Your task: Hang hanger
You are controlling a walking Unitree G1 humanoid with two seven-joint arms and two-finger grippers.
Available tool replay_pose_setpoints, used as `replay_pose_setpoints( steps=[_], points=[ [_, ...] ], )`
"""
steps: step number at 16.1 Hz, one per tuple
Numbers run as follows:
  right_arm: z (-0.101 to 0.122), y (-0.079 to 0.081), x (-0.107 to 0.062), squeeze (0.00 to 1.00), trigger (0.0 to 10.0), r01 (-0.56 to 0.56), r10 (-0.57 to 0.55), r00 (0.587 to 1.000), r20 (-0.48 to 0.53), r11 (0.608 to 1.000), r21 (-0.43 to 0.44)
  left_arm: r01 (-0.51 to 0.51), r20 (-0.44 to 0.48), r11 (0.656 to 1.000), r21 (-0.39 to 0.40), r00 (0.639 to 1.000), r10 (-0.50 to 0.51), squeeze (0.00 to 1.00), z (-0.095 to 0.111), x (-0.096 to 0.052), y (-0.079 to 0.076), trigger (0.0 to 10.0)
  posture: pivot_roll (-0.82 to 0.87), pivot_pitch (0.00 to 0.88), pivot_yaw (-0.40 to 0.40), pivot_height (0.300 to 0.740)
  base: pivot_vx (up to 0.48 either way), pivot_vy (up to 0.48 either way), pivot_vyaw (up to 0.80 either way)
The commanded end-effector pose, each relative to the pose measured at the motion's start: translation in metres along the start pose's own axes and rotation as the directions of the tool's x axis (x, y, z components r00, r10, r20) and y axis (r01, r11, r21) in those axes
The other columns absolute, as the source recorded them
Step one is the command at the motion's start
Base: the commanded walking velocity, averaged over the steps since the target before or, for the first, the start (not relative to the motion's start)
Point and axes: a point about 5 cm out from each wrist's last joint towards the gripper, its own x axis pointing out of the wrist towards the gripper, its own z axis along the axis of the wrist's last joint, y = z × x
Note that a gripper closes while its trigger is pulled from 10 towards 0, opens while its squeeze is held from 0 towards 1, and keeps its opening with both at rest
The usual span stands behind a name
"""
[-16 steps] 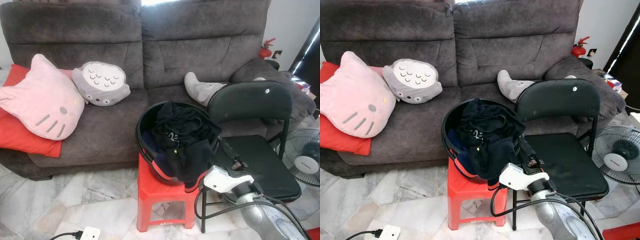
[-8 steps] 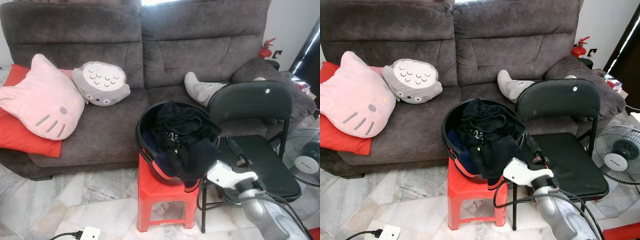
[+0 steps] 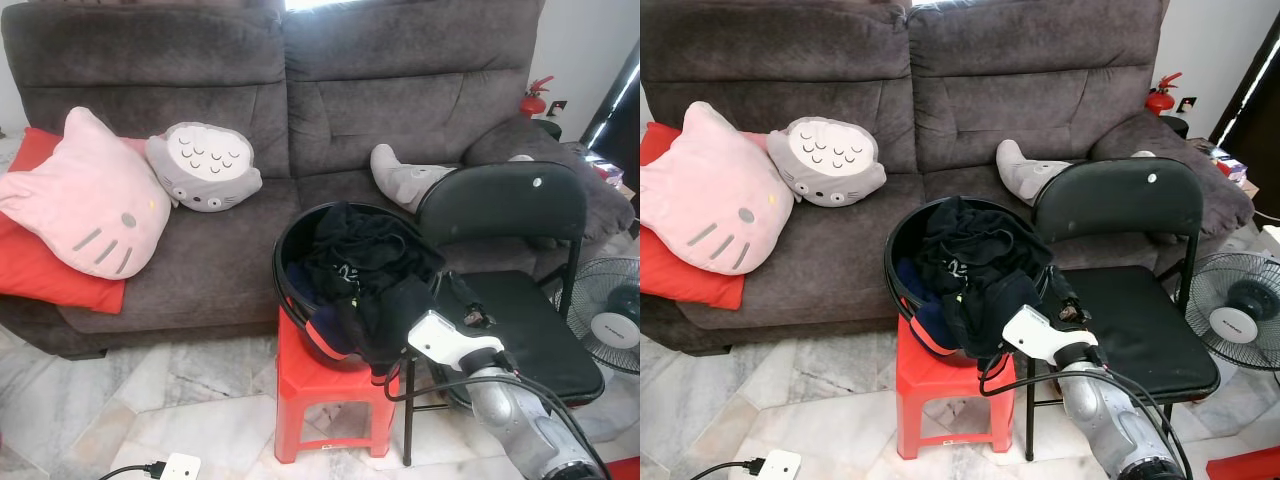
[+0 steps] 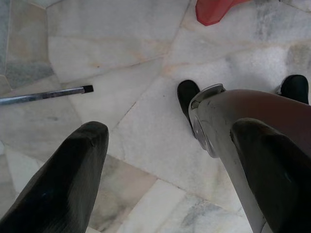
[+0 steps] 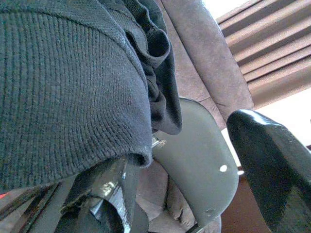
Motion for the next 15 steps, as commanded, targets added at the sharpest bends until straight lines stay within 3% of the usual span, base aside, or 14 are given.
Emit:
replay_pose_setpoints(
  steps=[1,4,6,15],
  points=[
    [0.002,-0.001,0.003,0.00,10.0,0.002,-0.002,1.000,0.007,1.000,0.010,-0.007,-0.004,1.000,0.006,1.000,0.007,0.00,-0.003,-0.001,0.000,10.0,-0.06,0.000,0.002,0.740,0.000,0.000,0.00],
    [0.006,0.001,0.004,0.00,10.0,-0.008,0.007,0.998,0.057,1.000,0.026,-0.011,-0.001,1.000,0.008,1.000,0.011,0.00,-0.003,-0.001,0.000,10.0,-0.06,0.000,0.004,0.740,0.000,0.000,0.00],
    [0.011,0.003,0.004,0.00,10.0,-0.012,0.013,0.994,0.110,1.000,-0.013,-0.012,0.000,1.000,0.007,1.000,0.012,0.00,-0.003,0.000,0.000,10.0,-0.06,0.000,0.004,0.740,0.000,0.000,0.00],
    [-0.005,0.004,0.010,0.00,10.0,0.009,-0.009,1.000,-0.001,0.998,0.061,-0.013,0.002,1.000,0.009,1.000,0.013,0.00,-0.002,-0.001,0.001,10.0,-0.05,0.000,0.011,0.740,0.000,0.000,0.00]
  ],
)
